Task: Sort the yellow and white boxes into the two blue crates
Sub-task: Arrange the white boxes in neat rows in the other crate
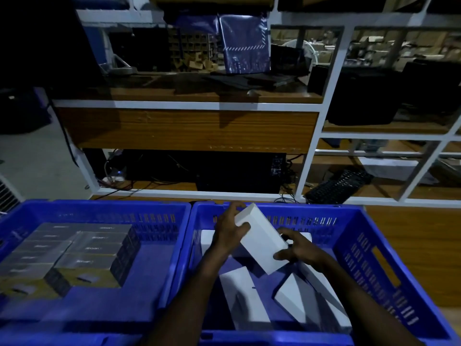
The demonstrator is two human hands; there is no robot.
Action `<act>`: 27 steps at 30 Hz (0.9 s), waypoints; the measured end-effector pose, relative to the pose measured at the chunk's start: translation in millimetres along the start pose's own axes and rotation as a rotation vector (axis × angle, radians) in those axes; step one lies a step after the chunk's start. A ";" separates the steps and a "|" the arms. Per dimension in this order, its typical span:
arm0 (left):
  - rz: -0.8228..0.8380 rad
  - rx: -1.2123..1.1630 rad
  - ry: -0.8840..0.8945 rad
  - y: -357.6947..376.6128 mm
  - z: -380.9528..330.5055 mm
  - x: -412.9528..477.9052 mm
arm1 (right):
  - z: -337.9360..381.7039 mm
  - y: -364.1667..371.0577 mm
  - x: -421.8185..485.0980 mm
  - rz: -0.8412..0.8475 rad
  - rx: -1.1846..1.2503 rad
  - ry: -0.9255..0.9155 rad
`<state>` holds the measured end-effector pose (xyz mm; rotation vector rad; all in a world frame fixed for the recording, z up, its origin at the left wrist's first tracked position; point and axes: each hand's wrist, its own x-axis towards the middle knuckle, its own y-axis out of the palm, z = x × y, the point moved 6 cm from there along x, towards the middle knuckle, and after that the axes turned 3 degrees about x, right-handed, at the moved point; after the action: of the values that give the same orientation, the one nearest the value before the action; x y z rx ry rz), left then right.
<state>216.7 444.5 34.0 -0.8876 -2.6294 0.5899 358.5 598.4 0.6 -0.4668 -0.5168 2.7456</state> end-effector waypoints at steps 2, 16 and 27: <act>0.141 0.217 -0.012 3.5 1.7 -1.0 | 2.3 -5.0 1.7 -0.050 -0.131 -0.050; 0.279 0.662 0.035 2.7 28.1 -17.6 | 4.8 12.9 15.2 -0.058 -0.796 -0.199; 0.322 0.758 0.068 17.2 44.6 -11.2 | -6.8 20.7 21.2 -0.064 -0.860 -0.138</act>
<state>215.9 437.3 -14.5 -1.0273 -1.9316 1.4673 337.1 589.6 -19.0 -0.4224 -1.7179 2.3772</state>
